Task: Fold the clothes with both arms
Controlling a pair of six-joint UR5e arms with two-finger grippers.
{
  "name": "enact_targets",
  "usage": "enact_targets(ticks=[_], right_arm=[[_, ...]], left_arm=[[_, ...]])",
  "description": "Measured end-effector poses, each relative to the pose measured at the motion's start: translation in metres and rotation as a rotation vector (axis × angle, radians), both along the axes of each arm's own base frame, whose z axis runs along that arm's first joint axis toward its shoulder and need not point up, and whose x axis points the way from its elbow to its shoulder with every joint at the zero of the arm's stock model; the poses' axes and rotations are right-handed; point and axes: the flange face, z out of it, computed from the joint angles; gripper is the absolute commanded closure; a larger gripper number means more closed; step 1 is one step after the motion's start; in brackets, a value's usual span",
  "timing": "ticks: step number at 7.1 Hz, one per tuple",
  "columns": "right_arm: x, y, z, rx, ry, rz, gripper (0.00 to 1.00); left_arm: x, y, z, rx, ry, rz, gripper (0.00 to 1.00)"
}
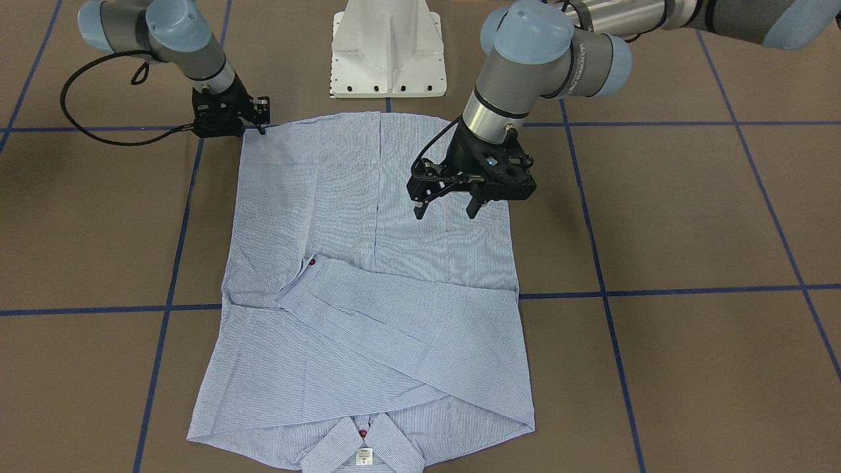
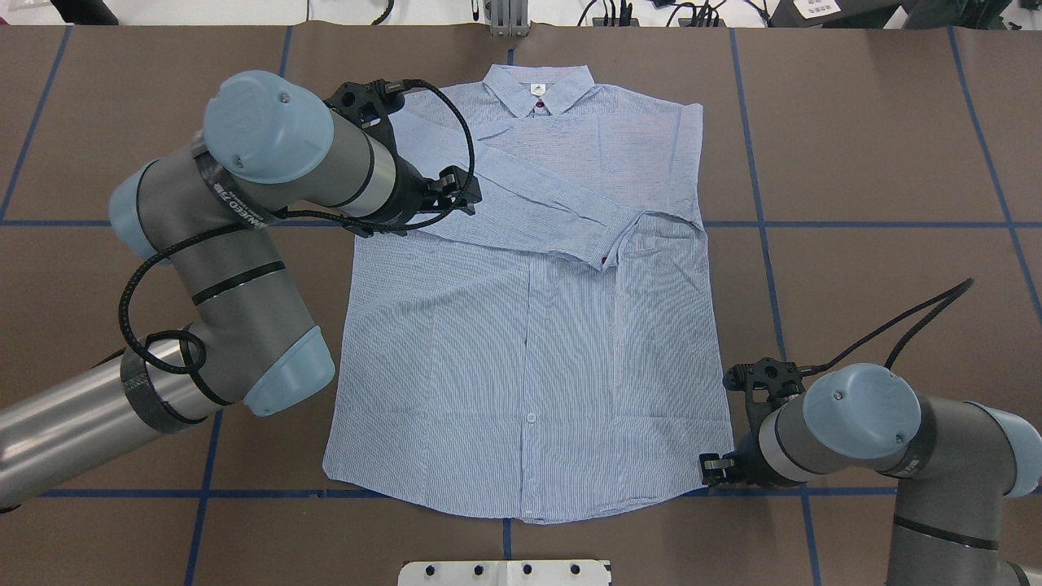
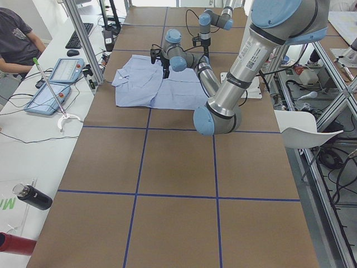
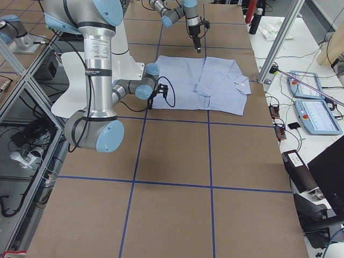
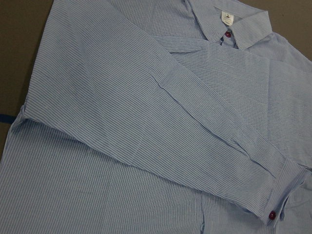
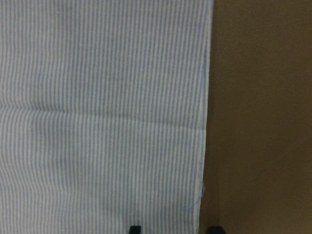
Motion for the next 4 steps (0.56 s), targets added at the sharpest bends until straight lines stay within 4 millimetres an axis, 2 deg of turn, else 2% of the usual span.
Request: enact_targets(ticks=[1,3,4], right_arm=[[0.0011,0.0001,0.0018,-0.002,0.004,0.001,0.51],[0.0019,0.0,0.0021,-0.003,0.006,0.002,0.53],[0.0019,-0.0001,0.0017,-0.002,0.006,0.003,0.6]], left_arm=[[0.0002,0.0001,0.0,0.0,0.0,0.0,0.01],[-0.0003,0.0,-0.0001,0.0,0.0,0.0,0.01],[-0.0005,-0.0003,0.0002,0.0,0.0,-0.001,0.01]])
